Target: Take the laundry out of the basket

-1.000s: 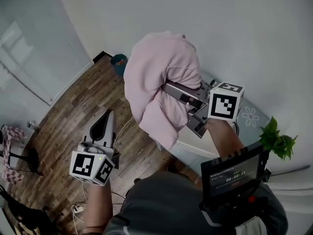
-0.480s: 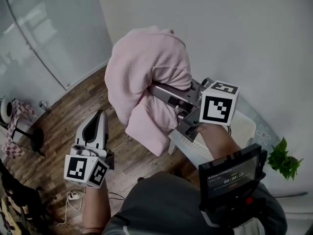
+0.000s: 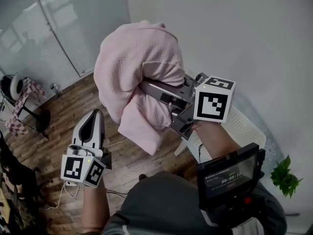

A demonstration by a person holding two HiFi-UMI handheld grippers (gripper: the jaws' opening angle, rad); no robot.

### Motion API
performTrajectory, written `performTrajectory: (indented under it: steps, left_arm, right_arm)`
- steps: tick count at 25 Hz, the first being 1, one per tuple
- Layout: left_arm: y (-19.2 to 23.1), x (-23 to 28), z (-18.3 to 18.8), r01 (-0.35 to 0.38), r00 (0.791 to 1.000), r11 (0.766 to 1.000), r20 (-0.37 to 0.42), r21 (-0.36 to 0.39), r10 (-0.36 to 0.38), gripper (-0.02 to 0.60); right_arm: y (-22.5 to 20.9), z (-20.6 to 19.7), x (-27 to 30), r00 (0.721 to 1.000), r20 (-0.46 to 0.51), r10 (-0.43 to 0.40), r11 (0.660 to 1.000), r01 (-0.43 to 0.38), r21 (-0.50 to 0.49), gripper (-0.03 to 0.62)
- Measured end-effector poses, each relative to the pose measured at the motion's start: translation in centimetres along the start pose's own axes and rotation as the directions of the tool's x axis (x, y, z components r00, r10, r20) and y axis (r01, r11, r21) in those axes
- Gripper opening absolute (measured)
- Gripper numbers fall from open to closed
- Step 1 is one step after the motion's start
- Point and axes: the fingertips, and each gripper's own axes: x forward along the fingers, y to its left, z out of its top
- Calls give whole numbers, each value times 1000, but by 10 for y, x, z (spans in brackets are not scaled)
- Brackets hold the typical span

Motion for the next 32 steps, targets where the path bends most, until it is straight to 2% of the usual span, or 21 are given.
performTrajectory:
  steps: [2,3,8,11,16,21,32]
  left_arm:
    - [9,-10,18,-22,1000,1000,7,-10,22,8]
    - [14,-11,15,-32,999,999,6,-9,32,8]
    - [24,-1,-48,-75,997,997,-9,15,76,8]
    - [24,2,-56,-89,996,996,-15,20,90,8]
    - [28,6,-62,-103,994,994,-25,26,104,8]
    - [32,11,-73,-118,993,993,-29,-5,117,8]
    - [38,17,-85,-120,992,993,-42,-24,119,8]
  right_arm:
    - [13,7,13,1000,-11,0,1000,0,-3,281]
    - [8,1,16,1000,-10,1,1000,-1,2,281]
    - [-48,-71,12,1000,9,-2,1000,1,30,282]
    - [-56,-87,8,1000,13,-25,1000,25,14,282]
    - [-54,-105,8,996,9,-90,992,90,-86,284]
    - [-56,-120,6,986,21,-168,959,169,-227,284]
    - [-69,-142,-5,973,18,-232,930,227,-289,284]
